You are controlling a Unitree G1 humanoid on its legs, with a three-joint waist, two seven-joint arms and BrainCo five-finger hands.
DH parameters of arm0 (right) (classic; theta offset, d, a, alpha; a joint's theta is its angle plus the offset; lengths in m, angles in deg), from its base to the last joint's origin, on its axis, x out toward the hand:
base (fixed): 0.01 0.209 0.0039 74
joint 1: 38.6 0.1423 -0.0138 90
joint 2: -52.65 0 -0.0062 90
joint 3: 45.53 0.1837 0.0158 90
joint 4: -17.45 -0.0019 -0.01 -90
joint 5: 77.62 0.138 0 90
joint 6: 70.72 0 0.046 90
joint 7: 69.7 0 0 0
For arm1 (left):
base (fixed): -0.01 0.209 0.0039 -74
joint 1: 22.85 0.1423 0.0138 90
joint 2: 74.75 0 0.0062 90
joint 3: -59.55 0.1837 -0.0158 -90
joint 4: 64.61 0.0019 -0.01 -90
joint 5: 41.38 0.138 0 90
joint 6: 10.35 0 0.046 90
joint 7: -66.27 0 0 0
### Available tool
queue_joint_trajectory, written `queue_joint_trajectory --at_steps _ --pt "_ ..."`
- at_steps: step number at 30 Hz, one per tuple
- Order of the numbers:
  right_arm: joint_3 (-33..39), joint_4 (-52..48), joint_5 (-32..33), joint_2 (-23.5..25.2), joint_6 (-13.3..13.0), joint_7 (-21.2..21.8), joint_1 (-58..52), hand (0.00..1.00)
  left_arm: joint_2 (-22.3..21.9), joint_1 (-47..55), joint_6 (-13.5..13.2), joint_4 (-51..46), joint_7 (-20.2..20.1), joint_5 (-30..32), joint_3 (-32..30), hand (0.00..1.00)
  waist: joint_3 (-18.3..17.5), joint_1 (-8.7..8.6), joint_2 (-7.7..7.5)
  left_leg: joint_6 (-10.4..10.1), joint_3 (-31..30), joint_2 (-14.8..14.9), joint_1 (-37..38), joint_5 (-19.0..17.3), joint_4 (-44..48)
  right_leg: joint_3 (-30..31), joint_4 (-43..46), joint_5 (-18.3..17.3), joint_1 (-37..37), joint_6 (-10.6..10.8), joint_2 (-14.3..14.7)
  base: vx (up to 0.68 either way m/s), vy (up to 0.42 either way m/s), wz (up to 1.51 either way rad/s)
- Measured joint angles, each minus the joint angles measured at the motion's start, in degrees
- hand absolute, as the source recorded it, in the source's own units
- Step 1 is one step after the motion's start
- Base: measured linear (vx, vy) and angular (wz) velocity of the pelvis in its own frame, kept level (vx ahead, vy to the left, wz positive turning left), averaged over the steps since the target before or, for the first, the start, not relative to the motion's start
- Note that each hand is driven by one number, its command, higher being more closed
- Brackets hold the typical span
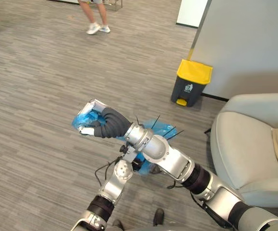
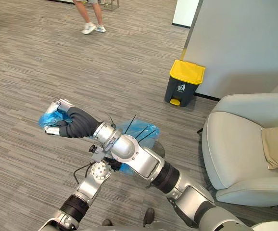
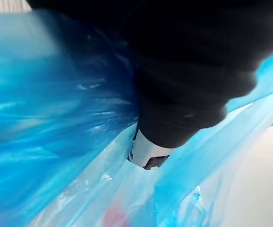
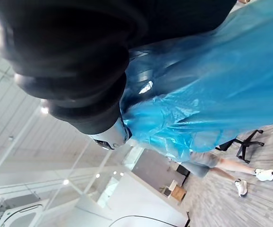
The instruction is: Gather rubbish on tea table into small bin, then transfer packed bag to large trash can.
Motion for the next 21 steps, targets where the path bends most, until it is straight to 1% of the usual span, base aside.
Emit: queue_joint_trajectory --at_steps 2,3,5,6,8,9,10,11,12,13,14,15,16,17,19,21 --pt "2.62 -0.89 -3.15 -1.61 -1.23 -0.04 -4.90 0.00 -0.19 2.40 0.25 -0.11 -0.09 -1.74 -1.58 1.00 -0.02 -0.13 0.03 0.14 0.41 -0.21 0.45 -0.12 0.00 0.47 0.01 0.06 0.22 0.16 0.05 -0.01 0.007 -0.06" --pt "2.86 -0.95 -3.34 -1.70 -1.31 -0.03 -5.23 0.00 -0.20 2.57 0.27 -0.13 -0.09 -1.77 -1.77 1.00 -0.02 -0.14 0.03 0.15 0.48 -0.22 0.49 -0.12 0.00 0.56 0.01 0.07 0.22 0.19 0.06 -0.01 0.017 -0.19" --pt "8.01 -2.70 -6.12 -4.79 -1.50 0.01 -13.50 0.00 -0.18 6.36 0.42 -1.03 -0.31 -2.74 -5.52 1.00 -0.09 -0.41 0.12 0.41 1.39 -0.46 1.03 -0.43 0.01 1.69 0.02 0.26 0.28 0.45 0.01 -0.01 0.020 -0.19" --pt "9.68 -2.94 -6.49 -5.98 -1.53 0.04 -15.99 0.00 -0.07 7.33 0.45 -1.30 -0.72 -3.05 -6.78 1.00 -0.10 -0.66 0.14 0.45 1.44 -0.53 1.07 -0.51 0.01 1.75 0.02 0.29 0.30 0.50 -0.05 -0.01 0.023 -0.11" --pt "18.09 -3.05 -8.43 -10.55 -1.30 0.09 -26.89 0.00 0.51 11.31 0.50 -2.35 -1.38 -3.82 -11.66 1.00 -0.07 -1.14 0.28 0.33 2.40 -0.74 1.51 -1.22 0.02 2.78 0.00 0.44 0.26 0.73 -0.09 -0.01 0.027 -0.18" --pt "20.85 -3.04 -8.79 -11.60 -1.28 0.16 -29.75 0.00 0.78 12.35 0.52 -2.46 -1.45 -4.00 -12.94 1.00 -0.10 -1.21 0.45 0.28 2.75 -0.78 1.67 -1.44 0.02 3.14 -0.01 0.48 0.27 0.78 -0.07 -0.01 0.026 -0.24" --pt "26.61 -2.92 -9.30 -13.20 -1.27 0.31 -35.66 0.00 1.37 14.40 0.54 -2.56 -1.91 -4.25 -15.16 1.00 -0.37 -1.59 1.02 0.26 3.13 -0.89 1.84 -1.81 0.01 3.50 -0.02 0.42 0.26 1.06 -0.11 0.00 0.019 -0.16" --pt "28.81 -2.72 -9.73 -13.62 -1.26 0.35 -37.68 0.00 1.42 15.14 0.54 -2.57 -2.26 -4.30 -16.12 1.00 -0.50 -1.69 1.34 0.27 3.23 -0.95 1.87 -1.95 0.01 3.59 -0.04 0.40 0.24 1.13 -0.15 0.00 0.023 -0.14" --pt "33.96 -1.60 -10.60 -14.07 -1.22 0.35 -41.76 0.00 1.54 16.77 0.55 -2.62 -2.83 -4.64 -18.20 1.00 -0.78 -2.44 2.07 0.16 3.47 -1.05 1.97 -2.27 0.08 3.96 -0.14 0.36 0.22 1.28 -0.25 0.02 0.021 -0.11" --pt "38.87 1.51 -10.88 -13.72 -1.20 0.23 -45.21 0.00 1.91 18.78 0.56 -2.66 -3.61 -4.86 -20.49 1.00 -1.17 -3.31 2.85 0.03 3.54 -1.06 1.84 -2.77 0.73 4.18 -0.29 0.33 0.27 1.41 -0.33 0.02 0.017 -0.11" --pt "40.45 3.22 -10.88 -13.51 -1.08 0.20 -46.28 0.00 2.08 19.45 0.56 -2.66 -3.91 -4.91 -20.79 1.00 -1.26 -3.54 3.06 0.09 3.54 -1.06 1.84 -2.88 0.96 4.29 -0.30 0.26 0.33 1.50 -0.35 0.03 0.005 -0.07" --pt "44.48 8.51 -10.87 -12.97 -0.58 0.05 -48.58 0.00 2.62 20.57 0.56 -2.38 -4.96 -5.61 -21.79 1.00 -1.23 -3.78 3.49 0.12 3.51 -0.91 1.75 -3.33 1.76 4.31 -0.40 0.16 0.63 1.64 -0.39 0.00 0.000 0.00" --pt "46.92 12.94 -10.87 -12.72 0.45 -0.01 -50.14 0.00 2.83 21.05 0.56 -1.63 -5.41 -5.95 -22.72 1.00 -1.15 -3.81 3.81 0.06 3.31 -0.85 1.70 -3.50 2.07 4.10 -0.75 0.06 0.93 1.77 -0.42 0.01 -0.006 0.06" --pt "47.76 14.84 -10.87 -12.61 0.96 -0.06 -50.67 0.00 3.10 21.21 0.56 -1.17 -5.96 -5.96 -23.04 1.00 -1.07 -3.92 3.94 0.05 3.04 -0.84 1.66 -3.53 2.17 3.82 -1.08 0.04 1.21 1.78 -0.45 0.00 -0.006 0.21" --pt "50.06 22.93 -11.18 -12.09 1.69 -0.07 -52.25 0.00 4.27 22.23 0.54 1.16 -7.69 -5.96 -24.44 1.00 -1.13 -4.63 4.40 -0.01 1.65 -0.77 0.74 -3.56 2.39 2.50 -1.62 -0.18 1.30 2.04 -0.95 0.00 0.000 0.30" --pt "51.37 28.58 -12.46 -11.45 2.08 -0.12 -52.71 0.00 4.65 22.85 0.55 3.75 -8.86 -5.98 -25.67 1.00 -1.11 -4.70 4.73 -0.07 0.77 -0.76 0.09 -3.52 2.43 1.44 -2.01 -0.38 1.29 1.84 -1.06 0.00 -0.005 0.24"
